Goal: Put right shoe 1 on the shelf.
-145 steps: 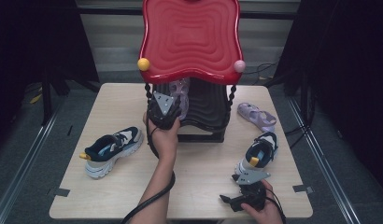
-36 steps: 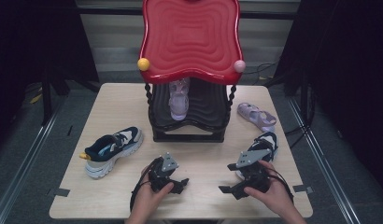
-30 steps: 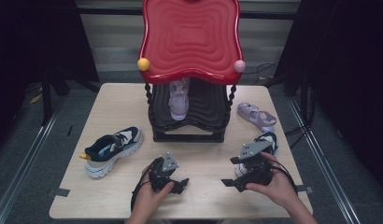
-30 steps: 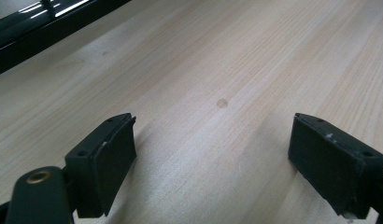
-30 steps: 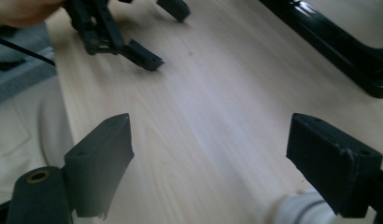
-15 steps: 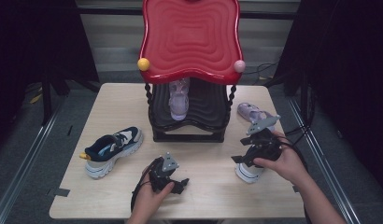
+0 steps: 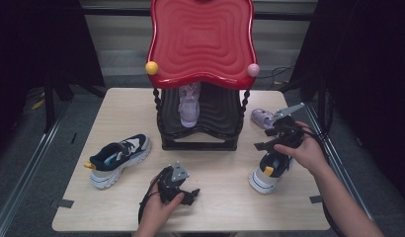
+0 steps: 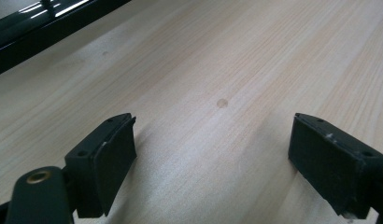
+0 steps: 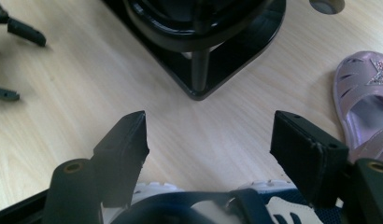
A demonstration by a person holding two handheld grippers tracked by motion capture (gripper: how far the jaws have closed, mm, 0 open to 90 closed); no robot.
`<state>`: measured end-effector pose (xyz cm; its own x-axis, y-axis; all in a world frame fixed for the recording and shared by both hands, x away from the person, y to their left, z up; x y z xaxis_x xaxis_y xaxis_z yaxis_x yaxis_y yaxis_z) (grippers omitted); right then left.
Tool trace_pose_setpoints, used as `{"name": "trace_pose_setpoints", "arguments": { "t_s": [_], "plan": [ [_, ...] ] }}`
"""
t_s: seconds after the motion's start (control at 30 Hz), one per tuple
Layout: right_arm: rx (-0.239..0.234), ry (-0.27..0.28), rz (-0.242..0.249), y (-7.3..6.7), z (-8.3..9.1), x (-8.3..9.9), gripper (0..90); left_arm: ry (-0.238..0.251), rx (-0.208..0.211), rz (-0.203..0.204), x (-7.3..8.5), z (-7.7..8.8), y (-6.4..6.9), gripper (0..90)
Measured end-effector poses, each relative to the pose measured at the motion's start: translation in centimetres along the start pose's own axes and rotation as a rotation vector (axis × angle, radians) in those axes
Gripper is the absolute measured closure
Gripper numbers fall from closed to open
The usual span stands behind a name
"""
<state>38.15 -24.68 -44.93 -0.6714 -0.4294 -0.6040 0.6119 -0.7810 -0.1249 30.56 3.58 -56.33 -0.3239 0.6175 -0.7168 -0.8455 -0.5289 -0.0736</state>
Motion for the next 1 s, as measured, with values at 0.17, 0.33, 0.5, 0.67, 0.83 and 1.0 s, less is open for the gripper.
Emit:
{"name": "trace_pose_setpoints", "arguments": {
  "t_s": [0.17,0.33,0.5,0.67,0.83,1.0],
  "plan": [
    [0.049,-0.01,-0.015,1.8,-1.0,-0.2,29.3,0.0,0.0,-0.001,0.0,0.0,0.0,14.4],
    [0.088,-0.016,-0.049,3.6,-1.8,-0.6,32.8,0.0,0.0,0.0,0.0,0.0,0.0,14.4],
    [0.111,-0.052,-0.076,5.5,-2.4,-0.7,34.4,0.0,0.0,0.0,0.0,0.0,0.0,14.4],
    [0.127,-0.073,-0.087,6.7,-2.9,-0.8,36.6,0.001,0.001,0.001,0.0,0.0,0.0,14.4],
    [0.141,-0.095,-0.086,7.6,-3.4,-0.7,38.0,0.009,-0.002,0.012,-0.1,-0.1,0.1,14.4],
    [0.166,-0.126,-0.1,8.6,-3.7,-0.5,38.8,0.009,-0.002,0.012,-0.1,-0.1,0.1,14.4]
  ]
}}
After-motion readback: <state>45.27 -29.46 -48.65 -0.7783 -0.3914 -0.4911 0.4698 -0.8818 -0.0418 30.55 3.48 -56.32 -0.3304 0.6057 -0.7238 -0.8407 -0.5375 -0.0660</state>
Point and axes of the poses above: each handheld gripper's, and its own axes: z roughly backward along the jaws, x roughly out of its underside, y roughly to its right, the point moved 8 cm from there along -z, roughly forward along the jaws, and after that the axes turned 7 degrees about -z, right-handed, at the moved point
